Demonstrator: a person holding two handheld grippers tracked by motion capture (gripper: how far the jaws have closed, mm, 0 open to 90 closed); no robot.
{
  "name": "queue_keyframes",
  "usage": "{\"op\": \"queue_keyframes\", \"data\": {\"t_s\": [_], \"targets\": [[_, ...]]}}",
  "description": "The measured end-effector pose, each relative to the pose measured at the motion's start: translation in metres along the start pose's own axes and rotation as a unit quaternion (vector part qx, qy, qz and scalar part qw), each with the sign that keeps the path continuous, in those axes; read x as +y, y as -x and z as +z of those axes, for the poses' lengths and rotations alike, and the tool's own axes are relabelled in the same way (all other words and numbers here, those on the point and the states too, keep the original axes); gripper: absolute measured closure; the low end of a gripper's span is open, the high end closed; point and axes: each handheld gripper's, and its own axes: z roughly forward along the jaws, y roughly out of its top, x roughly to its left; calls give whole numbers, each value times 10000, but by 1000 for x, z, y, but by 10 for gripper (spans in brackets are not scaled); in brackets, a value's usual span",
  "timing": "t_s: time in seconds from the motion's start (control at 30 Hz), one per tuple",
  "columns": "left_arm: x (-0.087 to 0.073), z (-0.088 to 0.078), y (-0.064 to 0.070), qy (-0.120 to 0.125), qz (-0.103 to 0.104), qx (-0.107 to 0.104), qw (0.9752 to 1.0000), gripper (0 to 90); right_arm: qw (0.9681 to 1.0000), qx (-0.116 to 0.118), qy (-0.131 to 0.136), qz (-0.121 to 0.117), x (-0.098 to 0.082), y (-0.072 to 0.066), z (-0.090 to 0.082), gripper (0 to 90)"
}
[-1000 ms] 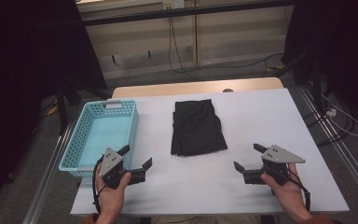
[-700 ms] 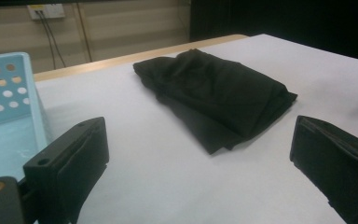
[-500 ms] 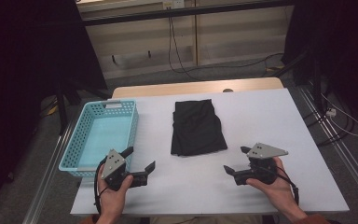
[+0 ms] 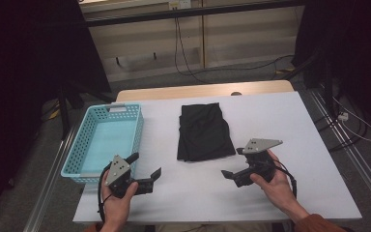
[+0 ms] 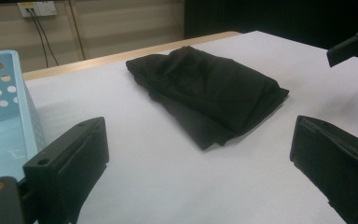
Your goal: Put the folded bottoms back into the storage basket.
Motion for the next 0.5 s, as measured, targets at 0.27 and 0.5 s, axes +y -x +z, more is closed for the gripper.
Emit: {"op": "queue_keyframes", "data": {"t_s": [0.27, 0.5], "targets": [[-1, 2, -1, -47, -32, -4, 10000, 44, 9996, -140, -233, -63, 10, 4, 20, 116], [-1, 2, -1, -63, -25, -31, 10000, 44, 9991, -25, -367, -217, 19, 11, 32, 174]]}}
